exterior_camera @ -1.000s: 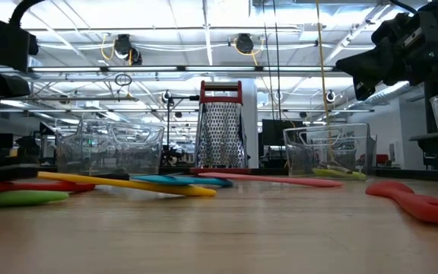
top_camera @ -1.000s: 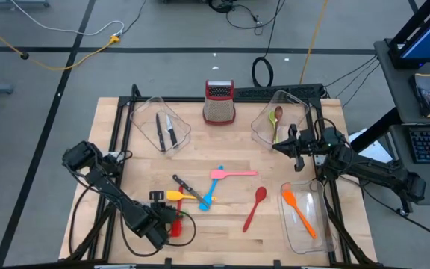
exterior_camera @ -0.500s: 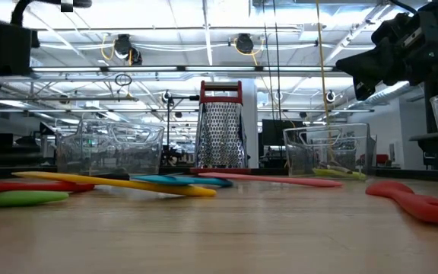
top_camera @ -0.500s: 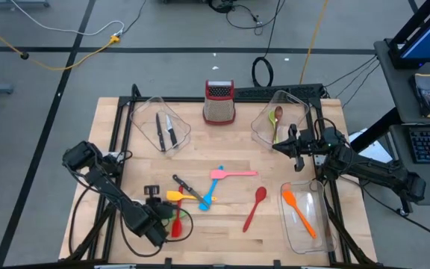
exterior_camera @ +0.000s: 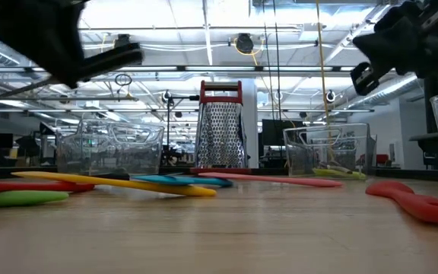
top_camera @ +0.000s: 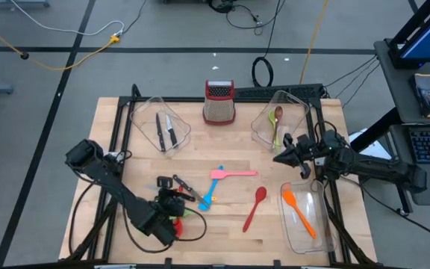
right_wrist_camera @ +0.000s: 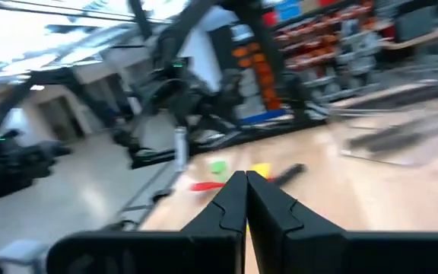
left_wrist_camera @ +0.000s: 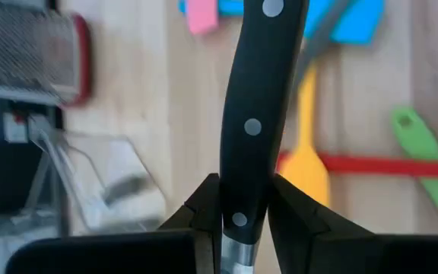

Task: Pick & Place Kitchen Items
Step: Put the silver knife into the top left transparent bin

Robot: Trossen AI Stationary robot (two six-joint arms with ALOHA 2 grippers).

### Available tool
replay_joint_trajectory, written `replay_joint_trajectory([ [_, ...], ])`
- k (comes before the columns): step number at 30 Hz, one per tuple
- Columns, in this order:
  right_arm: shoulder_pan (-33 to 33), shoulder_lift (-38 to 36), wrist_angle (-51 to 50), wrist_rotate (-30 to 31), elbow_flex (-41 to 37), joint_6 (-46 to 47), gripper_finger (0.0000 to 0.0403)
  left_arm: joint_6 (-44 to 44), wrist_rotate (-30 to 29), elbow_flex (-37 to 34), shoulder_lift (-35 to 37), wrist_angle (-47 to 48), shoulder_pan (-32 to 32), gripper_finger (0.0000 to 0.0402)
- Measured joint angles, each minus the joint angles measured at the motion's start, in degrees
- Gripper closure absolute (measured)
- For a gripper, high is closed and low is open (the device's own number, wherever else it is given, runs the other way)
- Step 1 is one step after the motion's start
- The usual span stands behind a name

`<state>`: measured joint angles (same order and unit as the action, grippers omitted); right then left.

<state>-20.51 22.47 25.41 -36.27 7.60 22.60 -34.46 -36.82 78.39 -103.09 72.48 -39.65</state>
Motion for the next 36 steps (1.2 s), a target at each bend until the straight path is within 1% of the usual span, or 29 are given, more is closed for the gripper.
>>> replay_joint_trajectory([
  [5, 6.28, 3.47, 6.71, 0.68, 0.00, -0.06, 0.0403, 9.15, -5.94, 0.20, 0.00, -6.72, 3.18, 0.0335],
  [8, 10.13, 6.15, 11.75, 4.63, 0.00, -3.89, 0.0403, 12.92, -9.27, 0.20, 0.00, -13.23, 5.09, 0.0335],
  [11, 13.37, 9.09, 16.14, 8.31, 0.00, -9.54, 0.0403, 16.43, -10.14, 0.22, 0.00, -20.78, 6.88, 0.0335],
  [14, 16.00, 12.17, 19.84, 10.67, 0.00, -15.29, 0.0403, 18.78, -9.37, 0.22, 0.00, -27.38, 8.41, 0.0335],
  [17, 17.99, 15.10, 23.61, 10.92, 0.00, -18.54, 0.0403, 19.36, -7.58, 0.24, 0.01, -33.09, 9.84, 0.0335],
  [20, 19.68, 17.62, 27.62, 10.75, 0.00, -19.85, 0.0403, 19.42, -4.80, 0.24, 1.11, -35.83, 11.01, 0.0335],
  [26, 23.97, 21.90, 32.96, 10.75, 0.08, -22.67, 0.0403, 19.26, -1.48, 0.27, 4.11, -40.14, 11.95, 0.0335],
  [31, 28.89, 27.38, 32.46, 10.97, 3.79, -28.88, 0.0403, 17.25, 0.26, 0.27, 5.29, -41.35, 12.73, 0.0335],
  [34, 31.35, 31.70, 30.40, 11.07, 7.89, -33.93, 0.0403, 16.01, 4.06, 0.27, 5.30, -42.31, 13.48, 0.0335],
  [36, 32.54, 35.27, 27.73, 11.21, 11.77, -37.65, 0.0403, 13.69, 6.87, 0.27, 5.31, -42.36, 14.08, 0.0335],
])
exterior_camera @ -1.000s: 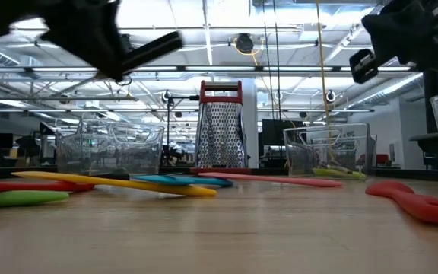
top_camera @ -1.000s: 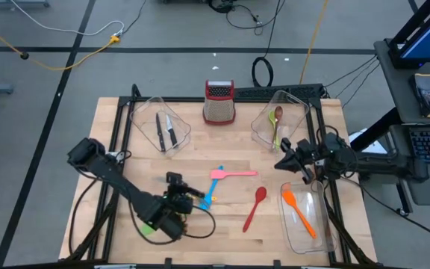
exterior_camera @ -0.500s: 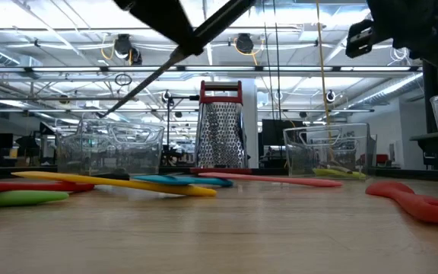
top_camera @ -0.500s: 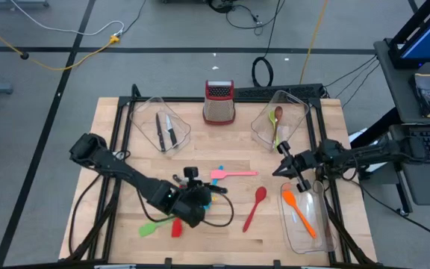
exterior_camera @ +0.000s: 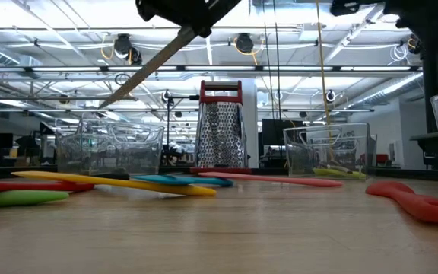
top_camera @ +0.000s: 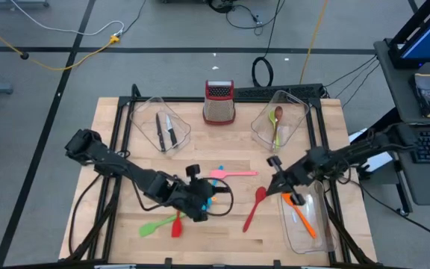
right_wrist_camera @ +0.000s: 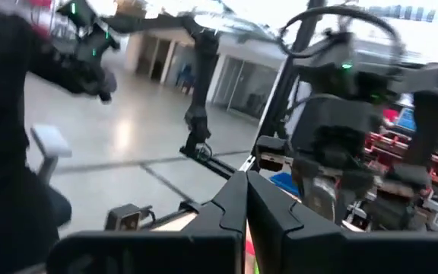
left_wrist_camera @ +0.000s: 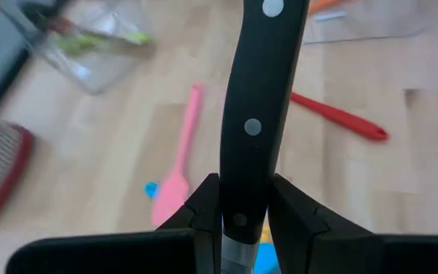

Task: Pick & Place Kitchen Items
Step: Put the silver knife into the top left transparent bin

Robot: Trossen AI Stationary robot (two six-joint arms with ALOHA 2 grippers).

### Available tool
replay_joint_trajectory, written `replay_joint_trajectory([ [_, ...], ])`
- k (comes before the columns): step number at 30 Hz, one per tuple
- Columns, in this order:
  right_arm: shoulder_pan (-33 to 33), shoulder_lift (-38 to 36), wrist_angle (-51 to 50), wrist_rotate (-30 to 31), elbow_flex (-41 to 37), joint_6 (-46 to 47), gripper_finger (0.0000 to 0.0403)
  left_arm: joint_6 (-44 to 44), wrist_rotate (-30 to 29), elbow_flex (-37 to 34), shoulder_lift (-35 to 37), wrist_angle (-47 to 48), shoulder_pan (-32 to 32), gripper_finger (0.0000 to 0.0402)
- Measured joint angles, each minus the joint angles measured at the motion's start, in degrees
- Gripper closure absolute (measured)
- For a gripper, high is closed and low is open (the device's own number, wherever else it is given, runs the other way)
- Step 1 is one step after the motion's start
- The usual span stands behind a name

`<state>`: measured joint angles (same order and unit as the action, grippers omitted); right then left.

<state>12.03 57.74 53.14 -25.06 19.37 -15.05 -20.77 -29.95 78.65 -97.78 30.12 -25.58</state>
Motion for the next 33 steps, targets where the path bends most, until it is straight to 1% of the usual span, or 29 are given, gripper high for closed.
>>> replay_joint_trajectory([
  [2, 0.95, 2.97, -4.26, 0.29, 3.35, -3.65, 0.0403, -3.11, 2.55, 0.00, 0.00, 0.13, 0.75, 0.0335],
  [3, 1.44, 4.94, -6.69, 1.71, 5.64, -5.34, 0.0403, -4.82, 3.79, 0.00, 0.00, 0.18, 1.16, 0.0335],
  [7, 3.29, 10.57, -18.73, 13.19, 12.66, -11.71, 0.0403, -11.15, 10.39, 0.00, 0.00, 0.64, 2.49, 0.0335],
  [10, 4.68, 13.64, -24.14, 22.64, 15.80, -15.56, 0.0403, -15.93, 15.60, -0.02, 0.00, 2.05, 3.33, 0.0335],
  [12, 5.75, 15.33, -24.00, 27.18, 17.18, -18.24, 0.0403, -18.88, 17.97, -0.02, 0.00, 3.78, 4.03, 0.0335],
  [15, 7.64, 15.84, -24.27, 32.29, 17.54, -23.45, 0.0403, -23.10, 21.77, -0.02, 0.00, 6.58, 5.27, 0.0335],
  [18, 9.59, 16.23, -24.03, 36.46, 17.60, -27.74, 0.0403, -26.66, 27.43, -0.02, 0.00, 8.33, 7.21, 0.0335],
  [20, 10.77, 16.22, -23.61, 38.28, 17.60, -30.10, 0.0403, -28.40, 32.11, -0.02, 0.00, 8.03, 8.78, 0.0335],
  [25, 13.57, 16.23, -23.42, 43.05, 17.60, -33.63, 0.0403, -32.44, 41.45, -0.02, 0.00, 5.60, 13.12, 0.0335],
  [27, 14.55, 16.21, -23.31, 43.52, 17.60, -34.57, 0.0403, -34.06, 45.49, -0.02, 0.00, 3.97, 14.63, 0.0335],
  [30, 15.63, 16.22, -23.42, 45.07, 17.58, -35.37, 0.0403, -35.94, 50.45, -0.02, 0.00, 1.69, 16.33, 0.0335],
  [33, 16.25, 16.21, -23.33, 48.60, 17.58, -35.36, 0.0399, -37.93, 53.63, -0.02, 0.00, -0.59, 17.51, 0.0335],
])
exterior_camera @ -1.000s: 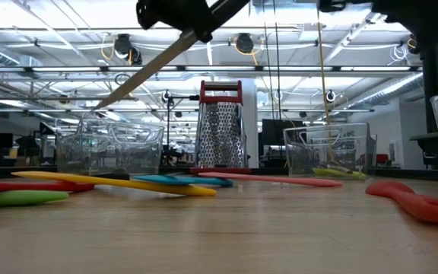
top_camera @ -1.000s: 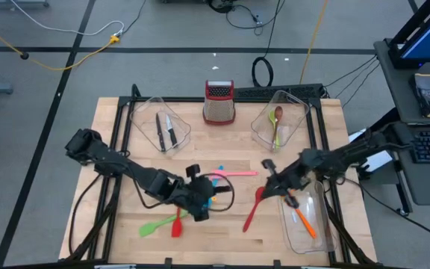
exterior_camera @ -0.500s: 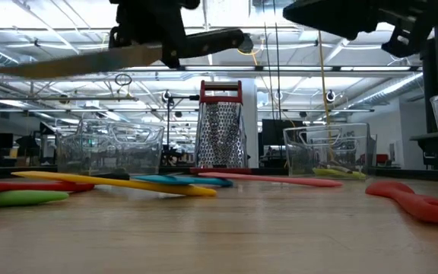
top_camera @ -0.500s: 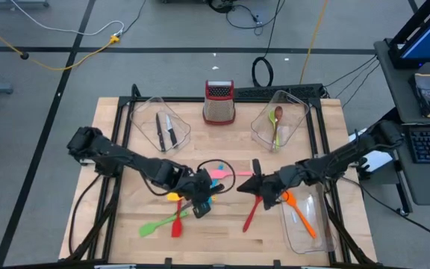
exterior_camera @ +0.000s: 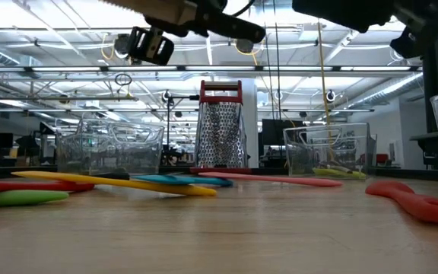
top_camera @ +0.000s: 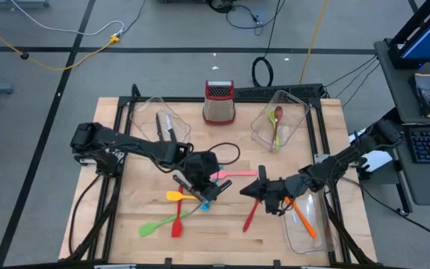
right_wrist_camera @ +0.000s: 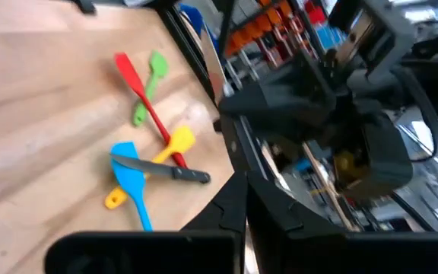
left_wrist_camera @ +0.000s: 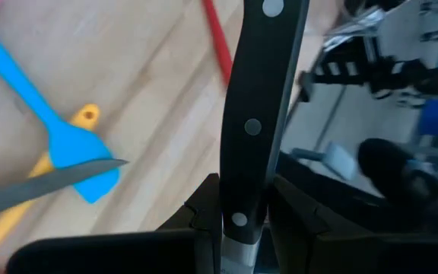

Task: Pick & Place Kitchen Items
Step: Put the silver knife into the top left transparent bin

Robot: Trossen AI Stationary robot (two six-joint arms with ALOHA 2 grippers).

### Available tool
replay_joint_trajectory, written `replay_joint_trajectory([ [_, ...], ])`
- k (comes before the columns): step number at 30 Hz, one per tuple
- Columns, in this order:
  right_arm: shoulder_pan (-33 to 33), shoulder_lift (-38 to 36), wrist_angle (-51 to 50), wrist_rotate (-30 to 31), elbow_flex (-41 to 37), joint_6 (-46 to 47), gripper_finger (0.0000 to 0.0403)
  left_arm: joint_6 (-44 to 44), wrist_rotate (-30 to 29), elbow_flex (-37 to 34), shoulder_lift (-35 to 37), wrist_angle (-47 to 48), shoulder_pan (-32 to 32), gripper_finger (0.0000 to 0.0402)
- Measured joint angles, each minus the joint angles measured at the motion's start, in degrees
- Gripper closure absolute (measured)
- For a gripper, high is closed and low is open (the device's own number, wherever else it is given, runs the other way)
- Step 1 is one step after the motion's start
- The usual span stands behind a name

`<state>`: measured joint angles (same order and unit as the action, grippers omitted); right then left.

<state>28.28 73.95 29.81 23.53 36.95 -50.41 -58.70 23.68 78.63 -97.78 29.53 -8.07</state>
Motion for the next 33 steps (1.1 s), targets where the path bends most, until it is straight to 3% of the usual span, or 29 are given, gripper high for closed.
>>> replay_joint_trajectory([
  [6, 0.15, 0.02, 1.11, 2.23, -0.04, 0.19, 0.0365, -2.23, 0.50, 0.00, 0.00, -1.09, 0.51, 0.0335],
  [12, 0.13, 0.13, 0.37, 2.23, 1.51, 4.16, 0.0299, -3.35, -0.28, 0.00, 0.00, -1.05, 0.46, 0.0335],
  [19, -0.38, 7.55, -4.89, 4.34, 8.11, 4.58, 0.0233, -2.87, -1.73, 0.00, 0.00, -0.15, 0.40, 0.0335],
  [26, -0.45, 17.15, -8.70, 21.47, 17.28, 3.23, 0.0202, -2.46, -2.91, 0.00, 0.00, 3.86, -0.33, 0.0335],
  [33, -0.40, 22.65, -8.82, 21.68, 22.04, 0.63, 0.0192, -1.49, -3.34, -0.02, -0.02, 5.18, -1.10, 0.0335],
])
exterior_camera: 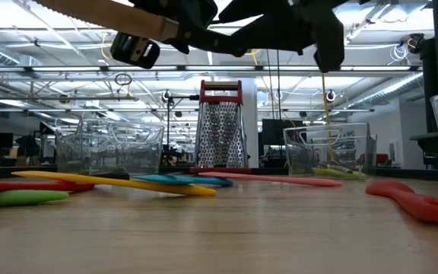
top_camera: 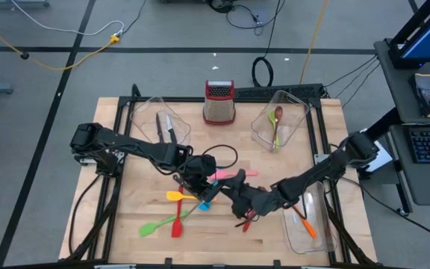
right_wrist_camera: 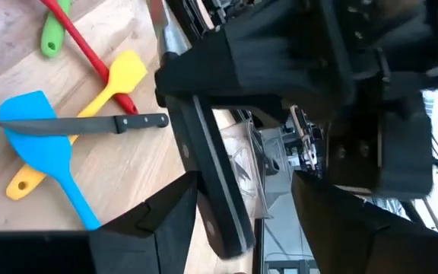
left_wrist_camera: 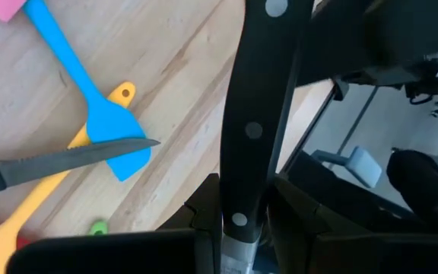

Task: Pick & Place Kitchen Items
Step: Put the silver knife into the top left transparent bin

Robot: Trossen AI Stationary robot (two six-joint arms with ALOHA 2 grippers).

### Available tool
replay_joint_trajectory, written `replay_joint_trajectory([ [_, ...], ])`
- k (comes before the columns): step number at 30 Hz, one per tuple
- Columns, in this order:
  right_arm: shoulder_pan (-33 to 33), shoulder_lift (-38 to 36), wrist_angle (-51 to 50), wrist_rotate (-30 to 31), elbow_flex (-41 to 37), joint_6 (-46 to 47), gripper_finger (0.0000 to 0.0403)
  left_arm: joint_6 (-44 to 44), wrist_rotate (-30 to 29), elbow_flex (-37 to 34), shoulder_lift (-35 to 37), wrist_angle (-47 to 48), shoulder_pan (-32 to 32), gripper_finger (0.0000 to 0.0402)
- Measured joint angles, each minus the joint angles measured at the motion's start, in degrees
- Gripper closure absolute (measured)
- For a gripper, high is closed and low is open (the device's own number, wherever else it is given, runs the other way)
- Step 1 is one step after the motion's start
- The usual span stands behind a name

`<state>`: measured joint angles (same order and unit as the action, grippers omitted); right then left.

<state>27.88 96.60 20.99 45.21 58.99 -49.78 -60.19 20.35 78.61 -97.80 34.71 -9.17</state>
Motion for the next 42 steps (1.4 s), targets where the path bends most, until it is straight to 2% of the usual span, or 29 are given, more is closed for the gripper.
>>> replay_joint_trajectory([
  [13, -0.04, 2.99, 1.11, 3.00, 0.63, -2.99, 0.0202, -0.31, -0.46, -0.02, 0.00, -0.61, 0.02, 0.0335],
  [29, -0.85, 3.03, -1.83, 2.13, 1.39, -3.60, 0.0296, -0.50, -1.61, -0.02, 0.01, -0.56, 0.02, 0.0335],
  [33, -0.87, 3.03, -4.13, -0.18, 1.39, 0.29, 0.0322, -0.54, -1.94, -0.02, 0.02, -0.32, 0.02, 0.0336],
  [42, -0.89, 3.03, -4.81, -1.79, 1.44, 3.38, 0.0336, -0.32, -2.40, -0.02, 0.02, 0.02, -0.02, 0.0342],
])
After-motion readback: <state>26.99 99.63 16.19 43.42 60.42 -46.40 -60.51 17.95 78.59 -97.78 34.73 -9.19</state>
